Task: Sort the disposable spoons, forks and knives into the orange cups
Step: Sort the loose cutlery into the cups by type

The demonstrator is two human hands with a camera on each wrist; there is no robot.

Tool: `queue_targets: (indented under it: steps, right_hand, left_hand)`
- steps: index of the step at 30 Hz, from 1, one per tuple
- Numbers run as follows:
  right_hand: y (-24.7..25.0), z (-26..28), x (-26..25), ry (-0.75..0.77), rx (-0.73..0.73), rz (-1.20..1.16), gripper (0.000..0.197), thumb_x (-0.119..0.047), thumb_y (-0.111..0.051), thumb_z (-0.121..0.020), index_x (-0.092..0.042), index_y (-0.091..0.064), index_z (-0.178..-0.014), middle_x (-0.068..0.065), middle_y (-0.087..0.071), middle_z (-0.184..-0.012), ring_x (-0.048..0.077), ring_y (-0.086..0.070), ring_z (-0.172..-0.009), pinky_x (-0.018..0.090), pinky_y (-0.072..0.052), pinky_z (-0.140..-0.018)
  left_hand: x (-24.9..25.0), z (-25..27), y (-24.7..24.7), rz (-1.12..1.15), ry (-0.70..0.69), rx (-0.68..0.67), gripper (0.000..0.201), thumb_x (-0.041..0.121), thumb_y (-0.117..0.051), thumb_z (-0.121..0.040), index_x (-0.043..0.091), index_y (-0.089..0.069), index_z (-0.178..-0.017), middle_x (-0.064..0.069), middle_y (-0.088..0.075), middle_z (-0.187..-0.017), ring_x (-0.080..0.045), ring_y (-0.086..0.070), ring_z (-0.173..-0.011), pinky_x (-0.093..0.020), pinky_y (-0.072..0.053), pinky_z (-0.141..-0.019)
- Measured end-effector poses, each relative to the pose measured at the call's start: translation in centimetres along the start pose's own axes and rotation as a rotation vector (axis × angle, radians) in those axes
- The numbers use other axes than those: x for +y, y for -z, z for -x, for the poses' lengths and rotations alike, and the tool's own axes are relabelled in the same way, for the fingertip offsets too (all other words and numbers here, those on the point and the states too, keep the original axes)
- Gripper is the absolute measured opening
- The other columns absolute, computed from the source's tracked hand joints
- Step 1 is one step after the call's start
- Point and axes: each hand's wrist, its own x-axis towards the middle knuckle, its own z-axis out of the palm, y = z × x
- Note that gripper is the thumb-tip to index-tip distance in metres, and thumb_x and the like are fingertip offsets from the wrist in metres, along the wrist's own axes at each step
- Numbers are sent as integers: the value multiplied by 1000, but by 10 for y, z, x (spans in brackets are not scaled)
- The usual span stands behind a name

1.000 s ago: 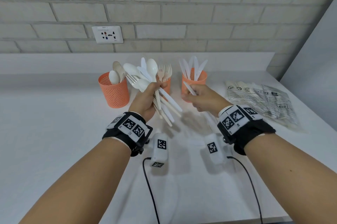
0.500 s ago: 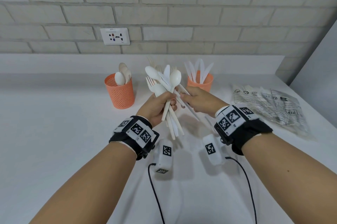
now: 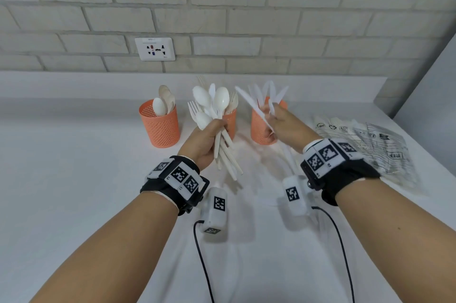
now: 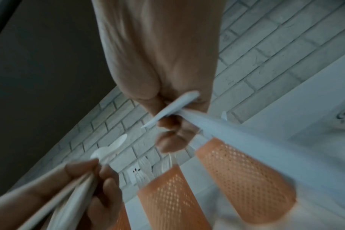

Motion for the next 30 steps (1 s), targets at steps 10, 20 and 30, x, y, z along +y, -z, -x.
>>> queue_targets:
  steps: [10, 20, 30]
  right_hand:
    - [31, -73, -26, 282, 376, -144, 16, -7, -29, -99, -13, -44, -99, -5, -52, -76, 6, -51, -71, 10, -45, -71]
    - [29, -105, -16, 155, 305, -173, 18, -12, -27, -99, -14, -45, -103, -2, -49, -70, 11, -46, -57, 24, -42, -56]
    - [19, -118, 5, 198, 391, -166, 18, -9, -27, -98, -14, -39, -111, -2, -50, -69, 11, -51, -65, 22, -44, -67]
  left_hand:
    - [1, 6, -2, -138, 21, -204, 16, 12, -54, -93, 16, -52, -78, 6, -48, -53, -6, -41, -43, -20, -45, -53]
    - [-4, 6, 11, -216, 23, -213, 10, 16, -63, -77, 15, -53, -79, 5, -43, -53, -7, -39, -44, -20, -44, -50]
    - [-6, 2, 2, -191, 29, -193, 11, 15, -64, -76, 15, -54, -78, 4, -43, -55, -7, -38, -42, -20, -43, -48]
